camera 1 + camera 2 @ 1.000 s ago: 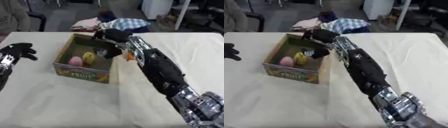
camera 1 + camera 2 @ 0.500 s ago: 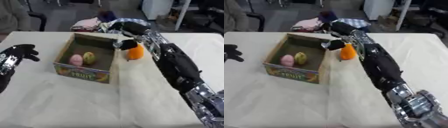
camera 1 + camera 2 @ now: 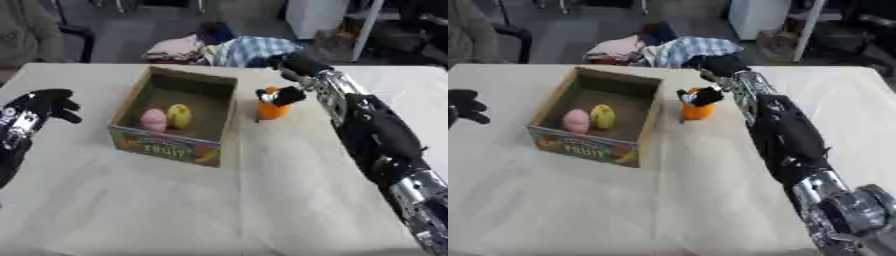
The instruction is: Pick up objects on the table and place them in the box.
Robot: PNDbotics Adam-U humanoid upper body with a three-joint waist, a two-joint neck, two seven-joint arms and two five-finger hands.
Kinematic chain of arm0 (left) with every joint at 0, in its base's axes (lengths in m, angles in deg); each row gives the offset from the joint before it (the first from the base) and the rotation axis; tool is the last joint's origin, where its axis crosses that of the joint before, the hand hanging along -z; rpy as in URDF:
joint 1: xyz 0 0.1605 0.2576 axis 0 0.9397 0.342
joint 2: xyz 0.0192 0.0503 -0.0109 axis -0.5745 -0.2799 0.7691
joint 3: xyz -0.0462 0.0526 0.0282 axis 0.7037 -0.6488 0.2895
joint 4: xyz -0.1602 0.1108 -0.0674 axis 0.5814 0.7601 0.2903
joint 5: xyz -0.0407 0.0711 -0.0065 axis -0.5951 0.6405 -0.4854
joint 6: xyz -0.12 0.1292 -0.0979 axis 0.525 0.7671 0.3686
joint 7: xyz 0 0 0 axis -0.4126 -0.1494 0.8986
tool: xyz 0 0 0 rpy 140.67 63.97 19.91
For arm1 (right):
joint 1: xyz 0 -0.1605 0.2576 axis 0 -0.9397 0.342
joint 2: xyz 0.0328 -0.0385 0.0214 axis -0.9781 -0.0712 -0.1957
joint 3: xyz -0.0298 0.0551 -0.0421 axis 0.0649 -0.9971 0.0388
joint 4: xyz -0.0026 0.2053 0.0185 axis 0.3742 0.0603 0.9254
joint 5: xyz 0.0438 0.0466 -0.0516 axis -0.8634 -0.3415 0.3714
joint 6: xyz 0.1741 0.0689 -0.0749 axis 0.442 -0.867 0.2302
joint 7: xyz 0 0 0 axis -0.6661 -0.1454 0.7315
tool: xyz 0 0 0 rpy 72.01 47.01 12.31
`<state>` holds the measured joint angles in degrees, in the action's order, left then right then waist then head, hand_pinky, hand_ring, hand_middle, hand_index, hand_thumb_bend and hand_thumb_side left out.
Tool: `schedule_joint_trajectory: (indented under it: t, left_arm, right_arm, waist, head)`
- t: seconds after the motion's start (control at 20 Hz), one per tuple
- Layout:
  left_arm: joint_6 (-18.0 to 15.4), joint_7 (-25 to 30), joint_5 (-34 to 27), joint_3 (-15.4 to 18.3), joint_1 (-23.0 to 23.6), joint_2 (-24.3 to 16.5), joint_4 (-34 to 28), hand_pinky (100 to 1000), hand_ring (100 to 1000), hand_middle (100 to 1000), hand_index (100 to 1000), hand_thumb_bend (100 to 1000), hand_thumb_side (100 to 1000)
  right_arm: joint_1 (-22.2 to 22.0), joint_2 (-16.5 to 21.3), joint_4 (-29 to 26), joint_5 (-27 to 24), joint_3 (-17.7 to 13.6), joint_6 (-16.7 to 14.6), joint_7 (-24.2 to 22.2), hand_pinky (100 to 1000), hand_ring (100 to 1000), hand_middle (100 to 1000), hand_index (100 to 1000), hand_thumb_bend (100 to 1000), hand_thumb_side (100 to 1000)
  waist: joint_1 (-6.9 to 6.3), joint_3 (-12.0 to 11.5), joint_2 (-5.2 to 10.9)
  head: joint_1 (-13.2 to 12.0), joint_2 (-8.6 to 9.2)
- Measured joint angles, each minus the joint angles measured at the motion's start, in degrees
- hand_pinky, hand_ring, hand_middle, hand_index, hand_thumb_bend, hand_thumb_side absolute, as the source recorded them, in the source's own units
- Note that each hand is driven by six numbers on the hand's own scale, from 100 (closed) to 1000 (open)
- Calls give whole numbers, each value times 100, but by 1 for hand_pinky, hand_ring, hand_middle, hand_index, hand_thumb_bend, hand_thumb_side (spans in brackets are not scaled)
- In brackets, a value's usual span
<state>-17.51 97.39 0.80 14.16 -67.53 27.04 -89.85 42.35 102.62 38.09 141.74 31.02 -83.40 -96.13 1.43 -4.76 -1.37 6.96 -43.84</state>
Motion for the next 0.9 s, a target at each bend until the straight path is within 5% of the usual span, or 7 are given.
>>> schedule_joint_trajectory:
  t: [0.5, 0.7, 0.9]
  left_arm:
    - [1, -1, 1, 0, 5, 0, 0, 995, 638, 641, 808, 192, 859]
    - [1, -1, 1, 0, 5, 1, 0, 996, 638, 641, 808, 191, 861]
    - [1, -1, 1, 0, 5, 2, 0, 996, 638, 642, 807, 189, 864]
  right_arm:
    - [-98, -22, 491, 341, -91, 343, 49, 759, 850, 862, 966, 203, 717]
    - [-100, -67, 529, 528, -92, 430, 56, 726, 793, 711, 851, 219, 579]
    - [-136, -107, 514, 756, -107, 596, 432, 664, 696, 470, 596, 286, 328]
  waist:
    - [-24, -26, -1]
    - [-26, -34, -1]
    - [-26, -37, -1]
  head:
    - [-29, 0]
    - [-31, 0]
    - [-31, 0]
